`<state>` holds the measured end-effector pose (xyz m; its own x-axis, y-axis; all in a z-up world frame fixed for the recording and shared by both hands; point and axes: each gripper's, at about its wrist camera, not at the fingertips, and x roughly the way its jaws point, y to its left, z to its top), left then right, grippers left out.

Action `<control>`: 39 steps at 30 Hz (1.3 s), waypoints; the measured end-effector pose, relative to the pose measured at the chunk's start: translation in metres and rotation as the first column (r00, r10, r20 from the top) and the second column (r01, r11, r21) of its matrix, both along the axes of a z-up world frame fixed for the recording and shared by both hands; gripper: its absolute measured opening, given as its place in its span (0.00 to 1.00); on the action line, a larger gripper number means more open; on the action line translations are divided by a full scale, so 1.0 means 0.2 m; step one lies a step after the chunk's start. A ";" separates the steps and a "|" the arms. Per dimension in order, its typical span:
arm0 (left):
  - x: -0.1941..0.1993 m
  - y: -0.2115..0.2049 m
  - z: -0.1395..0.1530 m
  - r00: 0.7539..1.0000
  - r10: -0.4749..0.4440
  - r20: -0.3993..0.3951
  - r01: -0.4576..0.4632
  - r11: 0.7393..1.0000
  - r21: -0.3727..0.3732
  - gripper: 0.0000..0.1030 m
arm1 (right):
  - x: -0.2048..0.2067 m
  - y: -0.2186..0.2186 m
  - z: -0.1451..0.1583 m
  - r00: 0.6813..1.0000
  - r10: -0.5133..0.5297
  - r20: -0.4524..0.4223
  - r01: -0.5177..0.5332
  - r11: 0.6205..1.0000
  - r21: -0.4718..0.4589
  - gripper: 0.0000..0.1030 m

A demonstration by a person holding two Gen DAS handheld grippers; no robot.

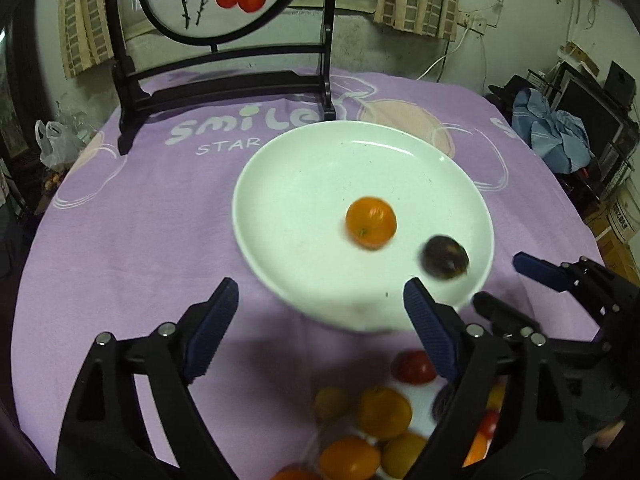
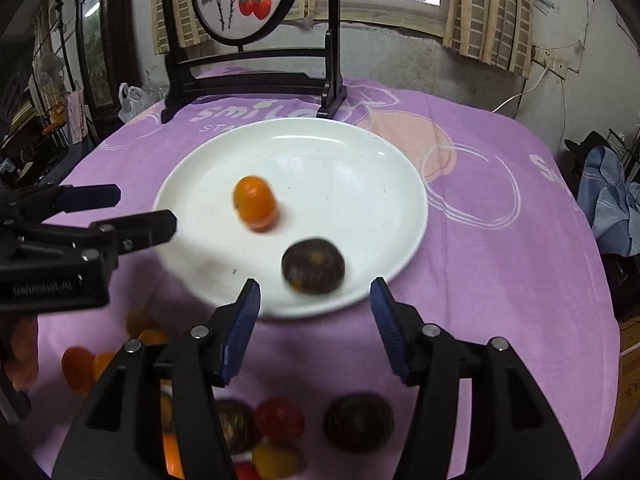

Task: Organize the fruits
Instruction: 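Grasp an orange with the left tool while the right tool grasps a mandarin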

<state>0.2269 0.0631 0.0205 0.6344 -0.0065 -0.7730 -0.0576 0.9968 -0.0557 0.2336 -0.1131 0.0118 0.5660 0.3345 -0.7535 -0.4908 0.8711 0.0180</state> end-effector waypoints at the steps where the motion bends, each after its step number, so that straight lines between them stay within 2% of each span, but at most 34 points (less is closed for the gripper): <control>1: -0.04 0.01 0.01 1.000 -0.001 0.006 0.001 1.000 0.002 0.86 | -0.06 -0.03 0.01 1.000 0.007 0.001 -0.007 1.000 0.004 0.63; 3: -0.14 0.03 0.01 1.000 0.015 0.021 -0.015 1.000 0.007 0.90 | -0.17 -0.08 0.03 1.000 0.029 0.005 -0.029 0.999 0.015 0.63; 9: -0.41 0.08 -0.05 0.999 0.035 0.022 -0.035 0.999 -0.029 0.92 | -0.54 -0.17 0.00 0.996 0.081 -0.027 -0.080 0.996 0.039 0.64; 16: -0.60 0.09 -0.12 0.997 0.060 0.040 -0.060 0.998 -0.006 0.93 | -0.80 -0.07 -0.11 0.989 0.139 -0.042 -0.140 0.990 -0.029 0.64; 25: -0.71 0.12 -0.15 0.998 0.053 0.030 -0.052 0.999 -0.014 0.93 | -0.79 0.07 -0.20 0.984 0.150 -0.098 -0.156 0.986 -0.057 0.64; 26: -0.72 0.13 -0.15 0.998 0.048 0.026 -0.048 0.999 -0.019 0.93 | -0.78 0.09 -0.21 0.983 0.150 -0.102 -0.157 0.986 -0.059 0.60; 27: -0.73 0.14 -0.16 0.999 0.045 0.020 -0.045 0.999 -0.023 0.93 | -0.77 0.09 -0.22 0.983 0.150 -0.110 -0.156 0.986 -0.052 0.46; 29: -0.75 0.15 -0.18 0.999 0.042 0.012 -0.041 0.999 -0.029 0.93 | -0.75 0.09 -0.23 0.979 0.154 -0.131 -0.158 0.987 -0.017 0.40; 32: -0.77 0.17 -0.22 1.000 0.029 -0.005 -0.030 0.999 -0.025 0.93 | -0.75 0.08 -0.22 0.978 0.162 -0.135 -0.162 0.987 0.008 0.39; 35: -0.79 0.17 -0.26 0.999 0.017 -0.029 -0.018 1.000 -0.019 0.93 | -0.74 0.04 -0.21 0.974 0.170 -0.146 -0.161 0.984 0.072 0.39; 39: -0.79 0.14 -0.31 0.998 -0.010 -0.060 0.011 1.000 0.010 0.93 | -0.75 0.02 -0.20 0.975 0.171 -0.144 -0.161 0.984 0.082 0.39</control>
<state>0.0686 0.0917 -0.0416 0.5870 -0.0050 -0.8096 -0.0499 0.9979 -0.0423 0.0834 -0.1086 -0.0281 0.3809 0.4688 -0.7970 -0.6156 0.7717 0.1598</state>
